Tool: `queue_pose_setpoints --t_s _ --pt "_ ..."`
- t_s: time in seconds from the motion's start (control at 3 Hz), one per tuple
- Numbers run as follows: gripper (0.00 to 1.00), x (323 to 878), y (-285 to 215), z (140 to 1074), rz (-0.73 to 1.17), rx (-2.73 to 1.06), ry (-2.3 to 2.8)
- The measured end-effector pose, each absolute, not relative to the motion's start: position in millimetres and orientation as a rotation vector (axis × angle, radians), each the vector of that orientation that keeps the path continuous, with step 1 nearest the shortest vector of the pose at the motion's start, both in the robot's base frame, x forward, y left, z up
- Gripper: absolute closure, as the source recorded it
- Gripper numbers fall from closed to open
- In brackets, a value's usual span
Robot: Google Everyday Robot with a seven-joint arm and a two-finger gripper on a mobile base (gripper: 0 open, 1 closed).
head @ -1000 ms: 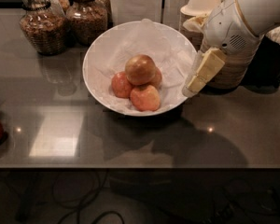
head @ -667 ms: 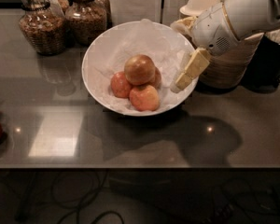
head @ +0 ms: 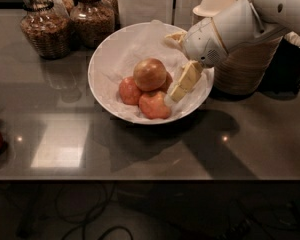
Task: Pick apple from white bowl
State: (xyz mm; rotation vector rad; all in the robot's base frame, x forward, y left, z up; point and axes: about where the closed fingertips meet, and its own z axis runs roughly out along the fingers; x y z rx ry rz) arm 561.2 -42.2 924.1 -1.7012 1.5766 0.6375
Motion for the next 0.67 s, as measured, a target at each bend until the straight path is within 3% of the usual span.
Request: queue_pose_setpoints --t_s 0.67 --pt "0.0 563 -16 909 0.708 -1.761 1.55"
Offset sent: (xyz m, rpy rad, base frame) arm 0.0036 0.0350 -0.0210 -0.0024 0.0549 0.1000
